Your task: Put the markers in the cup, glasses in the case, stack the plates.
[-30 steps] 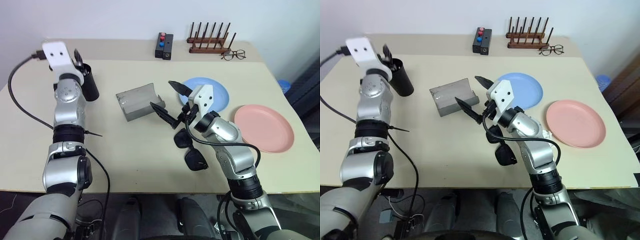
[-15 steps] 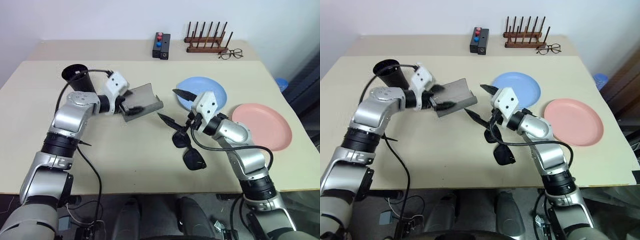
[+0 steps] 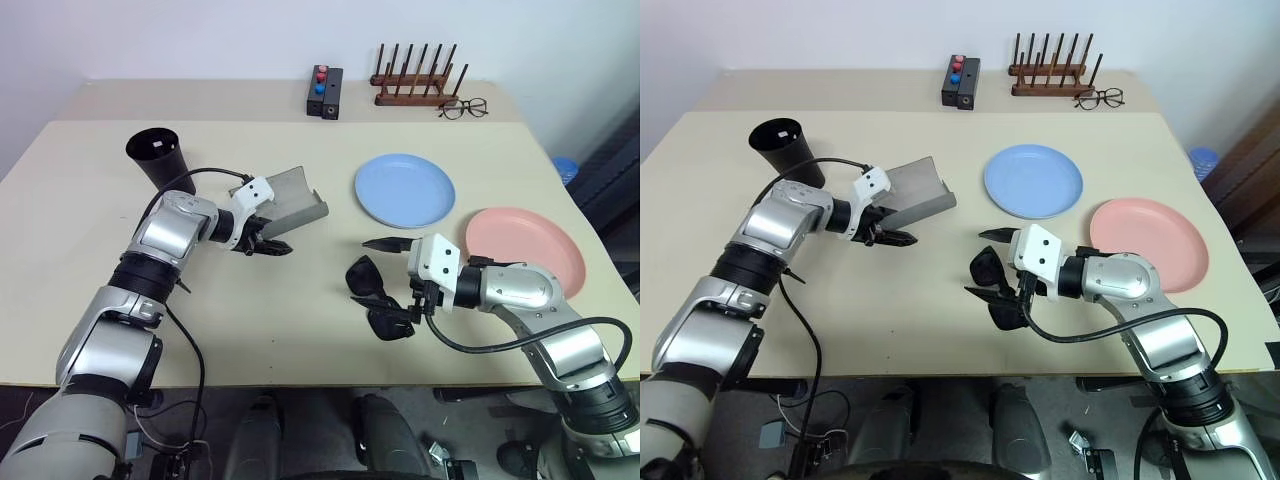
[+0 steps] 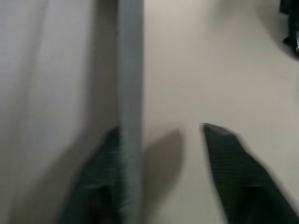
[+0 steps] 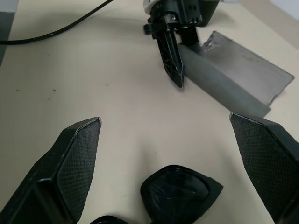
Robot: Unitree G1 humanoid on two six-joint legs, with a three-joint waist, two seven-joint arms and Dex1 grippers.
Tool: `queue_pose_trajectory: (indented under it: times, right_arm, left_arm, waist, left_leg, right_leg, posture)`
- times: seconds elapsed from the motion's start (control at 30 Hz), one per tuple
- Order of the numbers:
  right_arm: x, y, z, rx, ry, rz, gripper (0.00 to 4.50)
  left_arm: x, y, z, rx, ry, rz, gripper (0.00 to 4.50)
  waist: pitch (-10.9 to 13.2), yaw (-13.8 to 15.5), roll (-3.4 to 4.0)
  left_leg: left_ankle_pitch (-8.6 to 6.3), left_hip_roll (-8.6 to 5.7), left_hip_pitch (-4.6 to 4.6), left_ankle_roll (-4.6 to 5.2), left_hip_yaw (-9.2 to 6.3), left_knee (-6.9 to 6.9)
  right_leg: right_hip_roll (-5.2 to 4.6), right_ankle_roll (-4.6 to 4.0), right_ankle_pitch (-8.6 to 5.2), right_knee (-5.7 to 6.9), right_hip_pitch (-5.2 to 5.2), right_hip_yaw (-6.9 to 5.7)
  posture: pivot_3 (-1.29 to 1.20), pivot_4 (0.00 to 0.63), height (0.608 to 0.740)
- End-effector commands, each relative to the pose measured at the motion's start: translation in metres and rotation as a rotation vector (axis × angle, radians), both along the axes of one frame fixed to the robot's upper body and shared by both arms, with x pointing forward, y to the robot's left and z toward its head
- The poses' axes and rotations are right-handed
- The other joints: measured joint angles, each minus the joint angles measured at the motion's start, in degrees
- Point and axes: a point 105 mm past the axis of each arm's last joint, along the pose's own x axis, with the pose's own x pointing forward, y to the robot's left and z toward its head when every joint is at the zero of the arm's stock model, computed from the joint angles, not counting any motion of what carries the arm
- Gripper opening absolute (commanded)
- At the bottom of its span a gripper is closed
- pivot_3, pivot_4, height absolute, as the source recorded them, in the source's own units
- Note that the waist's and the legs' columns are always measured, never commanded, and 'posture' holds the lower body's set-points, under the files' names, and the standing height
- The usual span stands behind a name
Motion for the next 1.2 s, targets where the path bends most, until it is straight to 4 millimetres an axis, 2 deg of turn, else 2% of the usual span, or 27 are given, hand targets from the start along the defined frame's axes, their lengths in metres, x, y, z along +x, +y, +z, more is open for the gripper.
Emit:
queue_pose_trajectory:
  times: [0.03, 0.07, 0.1, 0.27, 0.4, 0.5, 0.67, 0.8, 0.9, 1.0, 1.1, 1.2]
  right_arm:
    - [-0.004, 0.001, 0.010, 0.015, -0.036, 0.011, 4.50]
    - [-0.004, 0.001, 0.009, 0.015, -0.035, 0.011, 4.50]
    - [-0.004, 0.001, 0.009, 0.014, -0.034, 0.011, 4.50]
    - [-0.002, 0.001, 0.008, 0.012, -0.033, 0.012, 4.50]
    - [-0.001, 0.000, 0.008, 0.007, -0.033, 0.015, 4.50]
    - [0.000, -0.001, 0.008, 0.005, -0.031, 0.021, 4.50]
    - [0.003, -0.001, 0.003, -0.016, -0.012, 0.024, 4.50]
    - [0.003, -0.005, -0.003, -0.040, 0.036, 0.017, 4.50]
    - [0.003, -0.011, -0.001, -0.041, 0.053, 0.004, 4.50]
    - [0.005, -0.019, 0.000, -0.040, 0.101, -0.035, 4.50]
    - [0.004, -0.027, -0.005, -0.056, 0.186, -0.077, 4.50]
    - [0.000, -0.031, -0.011, -0.037, 0.271, -0.105, 4.50]
  left_arm:
    - [0.001, 0.000, 0.011, -0.002, -0.046, -0.026, 0.70]
    - [0.000, 0.000, 0.011, -0.001, -0.050, -0.033, 0.16]
    - [-0.001, 0.001, 0.010, 0.003, -0.060, -0.037, 0.07]
    - [-0.022, 0.009, 0.013, 0.026, -0.122, -0.175, 0.07]
    - [-0.064, 0.026, 0.010, 0.074, -0.067, -0.343, 0.07]
    - [-0.080, 0.037, 0.006, 0.134, -0.041, -0.388, 0.07]
    - [-0.093, 0.036, 0.006, 0.140, -0.058, -0.432, 0.07]
    - [-0.093, 0.034, 0.004, 0.116, -0.039, -0.393, 0.07]
    - [-0.090, 0.031, 0.004, 0.109, -0.066, -0.375, 1.01]
    - [-0.089, 0.029, 0.005, 0.122, -0.117, -0.383, 2.42]
    - [-0.084, 0.032, 0.008, 0.119, -0.155, -0.355, 2.42]
    - [-0.078, 0.043, 0.016, 0.101, -0.209, -0.272, 2.42]
  waist:
    - [0.0, 0.0, 0.00]
    - [0.0, 0.0, 0.00]
    - [0.0, 0.0, 0.00]
    - [0.0, -0.2, 0.00]
    - [0.0, -0.1, 0.01]
    - [0.0, 0.1, 0.01]
    - [0.0, 0.6, 0.01]
    - [0.0, 0.5, 0.02]
    - [0.0, 0.4, 0.01]
    - [0.0, 0.3, 0.01]
    - [0.0, 0.3, 0.02]
    - [0.0, 0.3, 0.01]
  left_leg:
    - [0.00, 0.00, -0.01, 0.00, 0.00, 0.00]
    - [0.00, 0.00, -0.01, 0.00, 0.00, 0.00]
    - [0.00, 0.00, -0.01, 0.00, 0.00, 0.00]
    - [0.00, 0.01, 0.01, 0.00, 0.00, -0.01]
    - [0.00, 0.01, 0.00, 0.00, 0.00, -0.03]
    - [0.00, 0.02, 0.01, 0.00, 0.00, -0.03]
    - [0.01, 0.01, -0.01, 0.01, 0.00, 0.11]
    - [0.01, 0.02, -0.01, 0.02, 0.00, 0.11]
    - [0.01, 0.01, -0.01, 0.03, 0.00, 0.11]
    - [0.01, 0.01, 0.00, 0.03, 0.00, 0.11]
    - [0.00, 0.01, 0.00, 0.03, 0.00, 0.11]
    - [0.00, 0.02, 0.00, 0.04, 0.00, 0.11]
  right_leg:
    - [0.00, 0.00, 0.00, 0.00, 0.00, 0.00]
    - [0.00, 0.00, 0.00, 0.00, 0.00, 0.00]
    - [0.00, 0.00, 0.00, 0.00, 0.00, 0.00]
    - [0.00, 0.00, 0.00, 0.01, -0.02, 0.01]
    - [0.00, -0.02, -0.01, 0.00, -0.02, 0.01]
    - [0.00, -0.18, -0.09, 0.02, -0.02, 0.01]
    - [-0.03, -0.24, -0.12, 0.00, 0.05, 0.01]
    - [-0.02, -0.24, -0.12, 0.02, 0.05, 0.00]
    - [-0.02, -0.23, -0.11, 0.02, 0.05, 0.00]
    - [-0.02, -0.22, -0.11, 0.03, 0.05, 0.01]
    - [-0.02, -0.22, -0.11, 0.03, 0.05, 0.01]
    - [-0.02, -0.22, -0.11, 0.04, 0.04, 0.00]
  posture:
    - [0.00, 0.150, 0.740]
    - [0.00, 0.150, 0.740]
    - [0.00, 0.150, 0.740]
    - [0.00, 0.150, 0.740]
    - [0.00, 0.150, 0.740]
    - [0.00, 0.150, 0.740]
    - [0.00, 0.150, 0.740]
    - [0.00, 0.150, 0.740]
    - [0.00, 0.150, 0.740]
    - [0.00, 0.150, 0.740]
    - [0.00, 0.150, 0.740]
    - [0.00, 0.150, 0.740]
